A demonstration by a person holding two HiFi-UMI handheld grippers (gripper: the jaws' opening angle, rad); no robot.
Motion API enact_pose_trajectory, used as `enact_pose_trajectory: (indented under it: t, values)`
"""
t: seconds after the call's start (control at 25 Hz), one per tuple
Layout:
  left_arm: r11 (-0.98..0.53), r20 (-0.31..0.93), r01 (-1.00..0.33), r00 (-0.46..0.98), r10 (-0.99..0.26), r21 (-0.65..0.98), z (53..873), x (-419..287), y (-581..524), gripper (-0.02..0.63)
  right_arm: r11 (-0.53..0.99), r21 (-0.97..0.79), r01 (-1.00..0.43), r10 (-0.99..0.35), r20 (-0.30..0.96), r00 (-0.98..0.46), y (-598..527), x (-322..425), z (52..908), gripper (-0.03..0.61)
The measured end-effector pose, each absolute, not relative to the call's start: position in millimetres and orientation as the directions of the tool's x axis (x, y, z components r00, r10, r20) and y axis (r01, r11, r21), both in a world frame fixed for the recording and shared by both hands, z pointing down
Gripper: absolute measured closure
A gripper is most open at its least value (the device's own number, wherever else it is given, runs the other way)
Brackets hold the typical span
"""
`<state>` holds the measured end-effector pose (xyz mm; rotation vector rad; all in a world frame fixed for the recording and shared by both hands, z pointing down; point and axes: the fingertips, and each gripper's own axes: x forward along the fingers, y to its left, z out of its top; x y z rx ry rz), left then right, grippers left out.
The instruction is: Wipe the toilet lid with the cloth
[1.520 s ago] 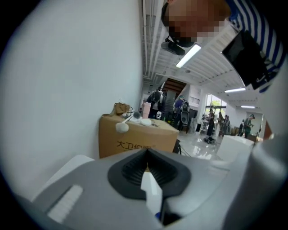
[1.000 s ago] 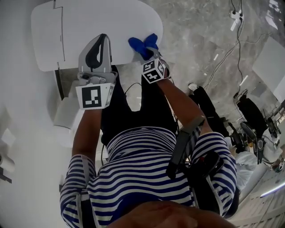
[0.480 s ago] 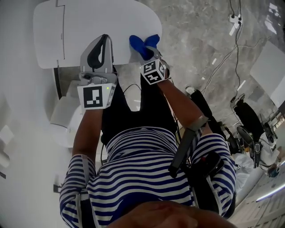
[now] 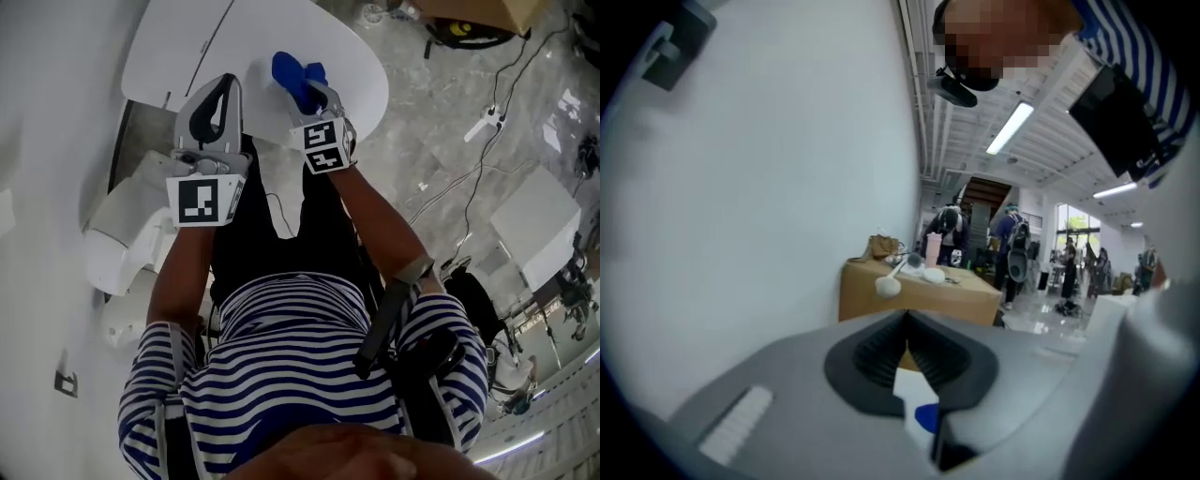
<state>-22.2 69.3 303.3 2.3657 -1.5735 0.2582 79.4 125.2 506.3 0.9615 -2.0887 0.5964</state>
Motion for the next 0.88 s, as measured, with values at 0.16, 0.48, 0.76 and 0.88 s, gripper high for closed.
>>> enact_pose_trajectory:
  t: [0.16,0.48,0.76,0.88]
  values:
    - [-0.246,0.303,-0.961,0.273,-0.913,0.127,302.1,-108.8,68.1,0.612,0.693,-0.094,-0.714,-0.415,0.758,-0.503,96.3,-4.3,490.3,0.463]
    - [0.001,0.326,-0.993,0.038,-0.945,0.119,308.7,-254.9,101.3,0.612,0.839,-0.086,-0.537,-0.317,0.726,-0.61,74.1,-158.1,477.8,0.463]
    - [0.113,0.342,-0.987,-0.066,-0.937,0.118,315.2,-330.5,126.6,0.612,0.906,-0.077,-0.417,-0.257,0.681,-0.685,71.9,-268.5,467.6,0.463]
    - [0.128,0.353,-0.985,-0.08,-0.932,0.116,318.1,-346.6,131.1,0.612,0.926,-0.064,-0.371,-0.237,0.668,-0.706,71.0,-304.8,467.9,0.463]
